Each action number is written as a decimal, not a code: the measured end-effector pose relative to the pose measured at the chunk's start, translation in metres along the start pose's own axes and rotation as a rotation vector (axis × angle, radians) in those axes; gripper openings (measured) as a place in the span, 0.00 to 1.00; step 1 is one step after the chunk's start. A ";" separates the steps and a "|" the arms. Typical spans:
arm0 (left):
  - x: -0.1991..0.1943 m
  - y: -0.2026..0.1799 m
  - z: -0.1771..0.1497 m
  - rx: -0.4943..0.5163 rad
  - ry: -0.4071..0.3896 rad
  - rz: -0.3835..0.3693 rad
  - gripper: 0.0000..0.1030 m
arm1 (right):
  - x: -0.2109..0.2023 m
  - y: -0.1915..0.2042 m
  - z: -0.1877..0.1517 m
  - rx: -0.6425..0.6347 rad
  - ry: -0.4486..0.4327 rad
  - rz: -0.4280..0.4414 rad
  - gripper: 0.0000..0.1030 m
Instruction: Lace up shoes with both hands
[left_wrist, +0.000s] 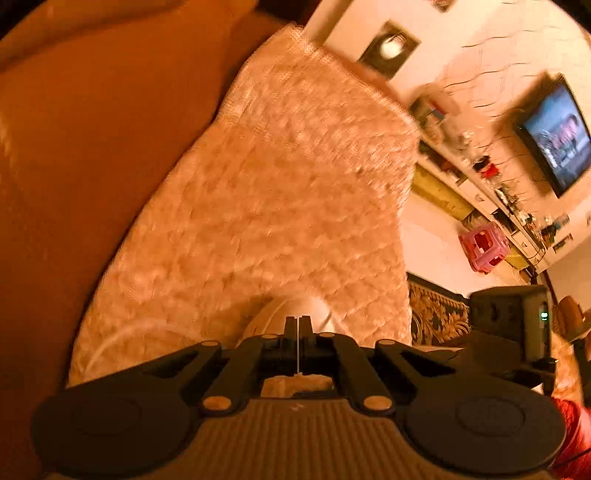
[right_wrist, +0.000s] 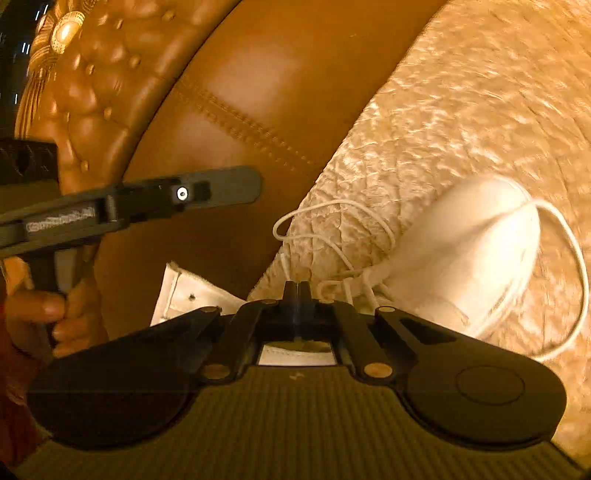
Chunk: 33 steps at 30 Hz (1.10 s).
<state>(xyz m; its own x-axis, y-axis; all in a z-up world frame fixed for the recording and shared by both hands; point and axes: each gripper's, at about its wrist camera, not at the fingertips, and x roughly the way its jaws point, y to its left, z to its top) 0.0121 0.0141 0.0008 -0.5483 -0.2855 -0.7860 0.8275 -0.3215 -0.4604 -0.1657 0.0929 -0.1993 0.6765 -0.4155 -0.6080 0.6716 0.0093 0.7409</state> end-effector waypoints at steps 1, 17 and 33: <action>0.003 0.006 0.000 -0.019 0.030 0.004 0.05 | -0.004 -0.005 -0.001 0.027 -0.013 0.007 0.02; 0.035 0.026 -0.013 -0.118 0.198 -0.051 0.02 | -0.032 -0.054 -0.012 0.341 -0.198 0.102 0.35; -0.001 -0.011 0.008 -0.001 0.025 -0.075 0.01 | -0.015 -0.012 0.006 0.101 -0.106 0.089 0.37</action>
